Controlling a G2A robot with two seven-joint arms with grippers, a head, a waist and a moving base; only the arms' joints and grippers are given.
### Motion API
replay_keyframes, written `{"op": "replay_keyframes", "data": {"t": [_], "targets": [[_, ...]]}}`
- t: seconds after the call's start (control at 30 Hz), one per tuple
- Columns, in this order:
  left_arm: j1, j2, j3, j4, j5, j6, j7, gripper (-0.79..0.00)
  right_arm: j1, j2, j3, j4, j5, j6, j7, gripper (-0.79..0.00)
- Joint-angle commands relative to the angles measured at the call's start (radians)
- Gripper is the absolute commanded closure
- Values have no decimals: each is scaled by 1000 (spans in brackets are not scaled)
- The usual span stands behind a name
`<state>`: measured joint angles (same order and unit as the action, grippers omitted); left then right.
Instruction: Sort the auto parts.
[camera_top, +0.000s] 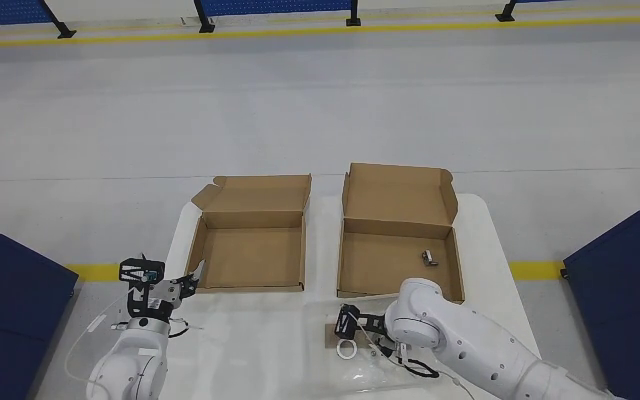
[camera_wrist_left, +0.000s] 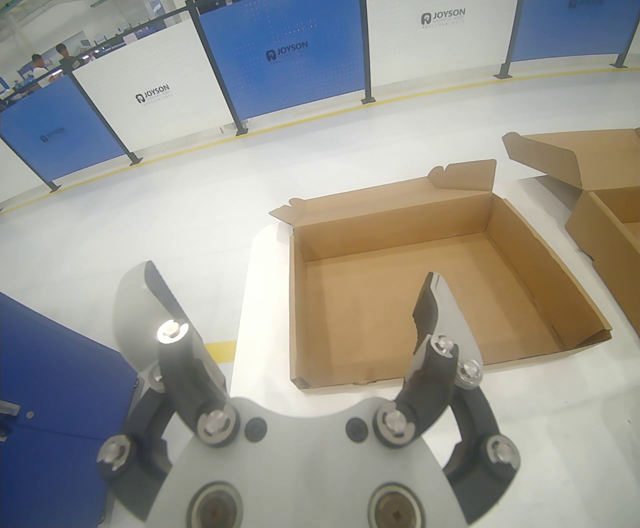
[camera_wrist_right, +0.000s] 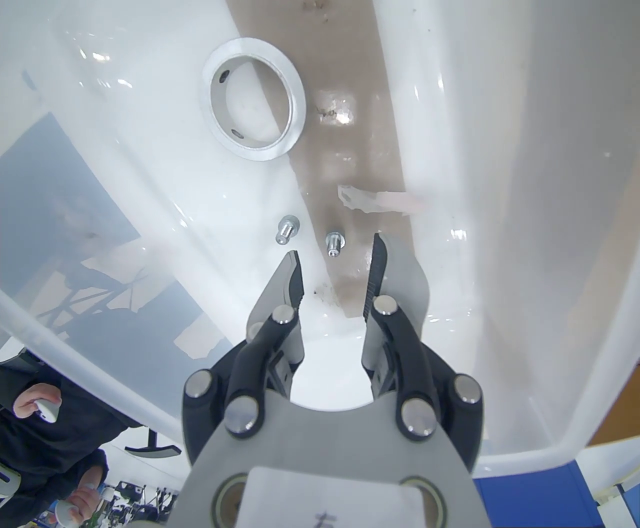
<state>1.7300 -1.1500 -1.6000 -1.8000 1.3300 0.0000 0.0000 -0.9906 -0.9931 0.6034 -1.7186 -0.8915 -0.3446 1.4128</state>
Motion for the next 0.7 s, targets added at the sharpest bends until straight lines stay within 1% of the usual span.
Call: {"op": "replay_keyframes", "data": {"t": [0.0,0.13,0.17,0.47,0.67], "targets": [[0,0,0,0,0,0,0,-785,4,-3,-5,8,1,1,-1,-228],[0,0,0,0,0,0,0,-785,11,-10,-14,23,4,2,1,-154],[0,0,0,0,0,0,0,-785,13,-12,-16,26,4,2,2,-148],[0,0,0,0,0,0,0,-785,26,-24,-30,59,16,-1,1,-151],[0,0,0,0,0,0,0,-785,33,-32,-39,78,22,-7,-5,-132]]}}
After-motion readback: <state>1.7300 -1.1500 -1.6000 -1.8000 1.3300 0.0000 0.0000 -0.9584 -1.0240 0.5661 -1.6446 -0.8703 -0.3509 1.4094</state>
